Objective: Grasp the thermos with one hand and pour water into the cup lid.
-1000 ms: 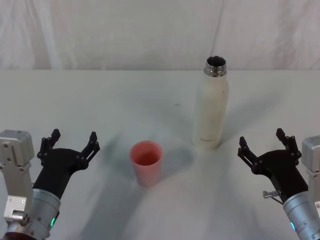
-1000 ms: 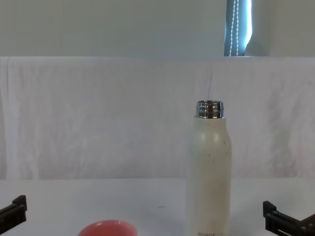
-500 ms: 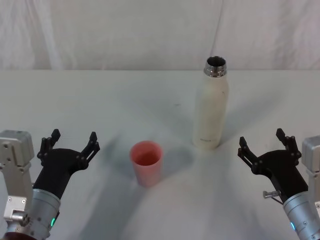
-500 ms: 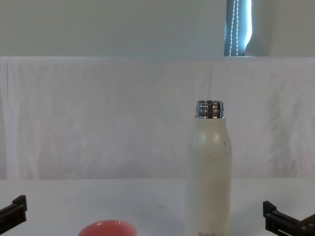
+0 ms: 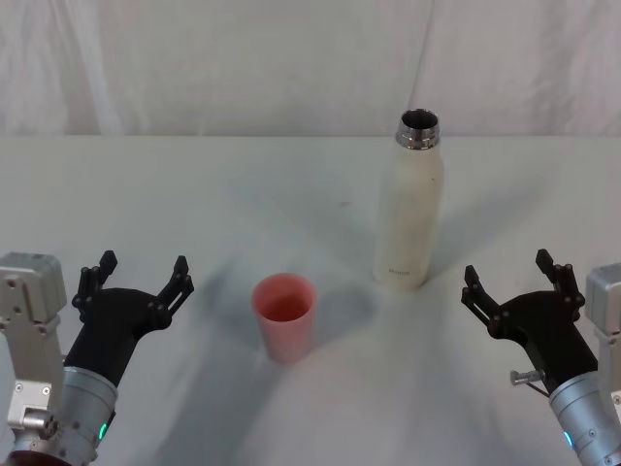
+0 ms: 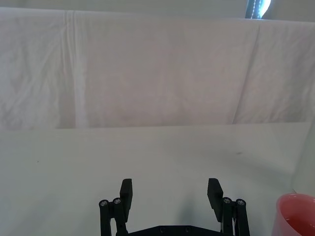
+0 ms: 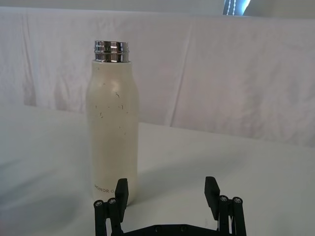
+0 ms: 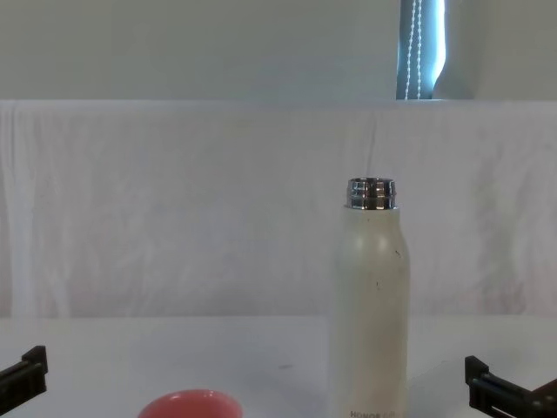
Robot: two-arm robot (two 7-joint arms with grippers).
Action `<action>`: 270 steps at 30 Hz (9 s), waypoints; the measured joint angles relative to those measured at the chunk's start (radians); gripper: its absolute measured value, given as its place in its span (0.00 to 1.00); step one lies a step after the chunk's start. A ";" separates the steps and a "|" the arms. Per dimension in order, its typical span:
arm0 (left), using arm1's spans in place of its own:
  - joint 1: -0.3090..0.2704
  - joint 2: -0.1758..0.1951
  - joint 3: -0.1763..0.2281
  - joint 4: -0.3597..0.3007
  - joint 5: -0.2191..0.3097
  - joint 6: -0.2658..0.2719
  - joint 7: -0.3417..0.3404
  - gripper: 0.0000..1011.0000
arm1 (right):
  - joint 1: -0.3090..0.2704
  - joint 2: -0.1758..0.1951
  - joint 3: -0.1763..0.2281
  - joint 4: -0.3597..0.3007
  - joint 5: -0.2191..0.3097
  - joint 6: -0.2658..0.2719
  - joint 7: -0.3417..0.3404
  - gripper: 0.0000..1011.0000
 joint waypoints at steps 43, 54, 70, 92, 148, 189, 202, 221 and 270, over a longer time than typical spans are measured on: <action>0.000 0.000 0.000 0.000 0.000 0.000 0.000 0.99 | 0.219 -0.104 -0.005 0.180 -0.006 0.091 0.178 0.99; 0.000 0.000 0.000 0.000 0.000 0.000 0.000 0.99 | 0.267 -0.121 -0.006 0.219 0.016 0.091 0.192 0.99; 0.000 0.000 0.000 0.000 0.000 0.000 0.000 0.99 | 0.317 -0.135 -0.027 0.262 0.021 0.092 0.199 0.99; 0.000 0.000 0.000 0.000 0.000 0.000 0.000 0.99 | 0.390 -0.151 -0.048 0.345 0.008 0.098 0.198 0.99; 0.000 0.000 0.000 0.000 0.000 0.000 0.000 0.99 | 0.411 -0.134 -0.064 0.276 -0.011 0.142 0.200 0.95; 0.000 0.000 0.000 0.000 0.000 0.000 0.000 0.99 | 0.309 -0.066 -0.071 0.159 -0.138 0.141 0.172 0.95; 0.000 0.000 0.000 0.000 0.000 0.000 0.000 0.99 | 0.253 -0.041 -0.065 0.121 -0.228 0.097 0.149 0.95; 0.000 0.000 0.000 0.000 0.000 0.000 0.000 0.99 | 0.280 -0.007 -0.147 0.125 -0.556 0.135 0.086 0.95; 0.000 0.000 0.000 0.000 0.000 0.000 0.000 0.99 | 0.315 0.067 -0.313 0.172 -1.032 0.176 0.004 0.95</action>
